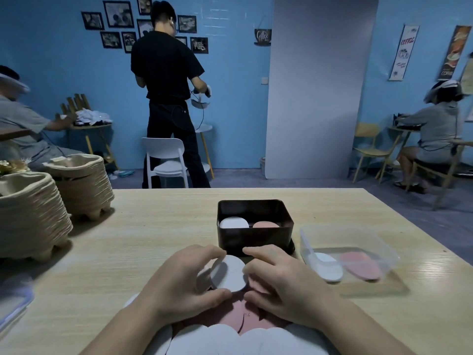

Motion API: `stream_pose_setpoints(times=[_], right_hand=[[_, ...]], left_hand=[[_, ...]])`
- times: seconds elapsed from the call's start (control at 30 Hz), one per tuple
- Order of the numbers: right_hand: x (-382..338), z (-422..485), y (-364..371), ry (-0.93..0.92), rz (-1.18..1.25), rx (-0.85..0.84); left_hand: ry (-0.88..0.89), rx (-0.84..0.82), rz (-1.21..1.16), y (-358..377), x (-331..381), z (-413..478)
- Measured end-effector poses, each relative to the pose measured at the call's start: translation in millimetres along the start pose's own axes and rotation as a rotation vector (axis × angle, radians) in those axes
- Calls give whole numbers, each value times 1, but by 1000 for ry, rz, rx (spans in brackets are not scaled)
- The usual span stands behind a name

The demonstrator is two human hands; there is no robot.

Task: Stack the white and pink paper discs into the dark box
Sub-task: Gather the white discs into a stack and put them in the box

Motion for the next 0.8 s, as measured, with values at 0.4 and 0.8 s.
stream_pose_setpoints(times=[0.4,0.8], right_hand=[[2,4,6,20,140,-52],[11,2,5,61,222,-13]], left_hand=[[71,59,-58,5,15,5],[23,-31,-17,13,3,5]])
Point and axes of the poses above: each hand's wrist, its own z-axis towards the middle knuckle, its own y-axis out of the palm, x = y × z, the point moved 8 cm from there along z, towards the middle knuckle, and after that the axes turned 3 degrees about x, right-handed, at the moved point
